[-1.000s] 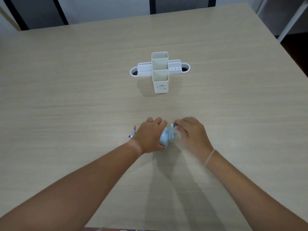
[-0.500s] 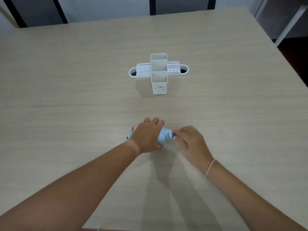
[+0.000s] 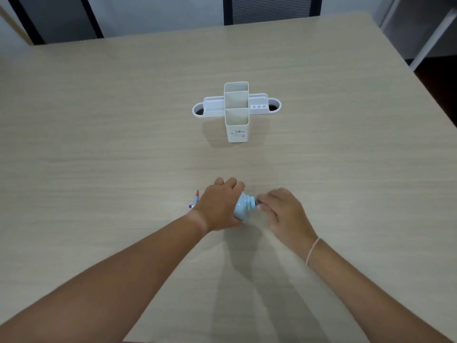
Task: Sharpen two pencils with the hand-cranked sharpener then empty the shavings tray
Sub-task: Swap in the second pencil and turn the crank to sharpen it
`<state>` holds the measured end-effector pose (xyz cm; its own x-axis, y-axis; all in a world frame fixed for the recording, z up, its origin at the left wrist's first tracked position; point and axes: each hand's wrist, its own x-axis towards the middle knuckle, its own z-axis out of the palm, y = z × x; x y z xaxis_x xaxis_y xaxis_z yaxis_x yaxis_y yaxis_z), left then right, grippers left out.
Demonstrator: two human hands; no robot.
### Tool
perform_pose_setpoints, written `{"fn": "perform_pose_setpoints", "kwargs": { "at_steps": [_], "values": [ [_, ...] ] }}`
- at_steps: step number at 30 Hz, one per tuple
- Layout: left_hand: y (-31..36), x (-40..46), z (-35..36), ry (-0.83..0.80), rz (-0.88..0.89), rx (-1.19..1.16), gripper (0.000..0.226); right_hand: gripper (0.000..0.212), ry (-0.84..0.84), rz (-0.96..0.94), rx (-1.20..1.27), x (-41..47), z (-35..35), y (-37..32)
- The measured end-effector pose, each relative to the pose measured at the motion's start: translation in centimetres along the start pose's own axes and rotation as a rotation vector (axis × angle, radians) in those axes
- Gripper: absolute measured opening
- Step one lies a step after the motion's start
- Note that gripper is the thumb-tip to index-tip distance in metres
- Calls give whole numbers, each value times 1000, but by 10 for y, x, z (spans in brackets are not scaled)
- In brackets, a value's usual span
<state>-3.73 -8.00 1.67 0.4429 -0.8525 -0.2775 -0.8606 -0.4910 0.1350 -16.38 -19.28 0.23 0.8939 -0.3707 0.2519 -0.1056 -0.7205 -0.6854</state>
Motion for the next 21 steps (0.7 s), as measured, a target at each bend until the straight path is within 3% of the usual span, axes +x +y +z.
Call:
{"fn": "perform_pose_setpoints", "kwargs": {
  "at_steps": [2, 5, 10, 14, 17, 21],
  "values": [
    [0, 1, 1, 1, -2, 3, 55, 29, -1, 65, -51, 33, 8, 13],
    [1, 0, 0, 4, -6, 6, 56, 28, -138, 192, -101, 39, 30, 34],
    [2, -2, -2, 6, -4, 33, 56, 30, -168, 77, 21, -37, 18, 9],
    [2, -2, -3, 3, -15, 10, 54, 28, -4, 36, 7, 16, 2, 5],
    [3, -1, -3, -9, -15, 9, 55, 21, -133, 146, -94, 47, 20, 29],
    [4, -2, -3, 2, -23, 22, 55, 33, -195, 134, -53, -16, 29, 26]
  ]
}}
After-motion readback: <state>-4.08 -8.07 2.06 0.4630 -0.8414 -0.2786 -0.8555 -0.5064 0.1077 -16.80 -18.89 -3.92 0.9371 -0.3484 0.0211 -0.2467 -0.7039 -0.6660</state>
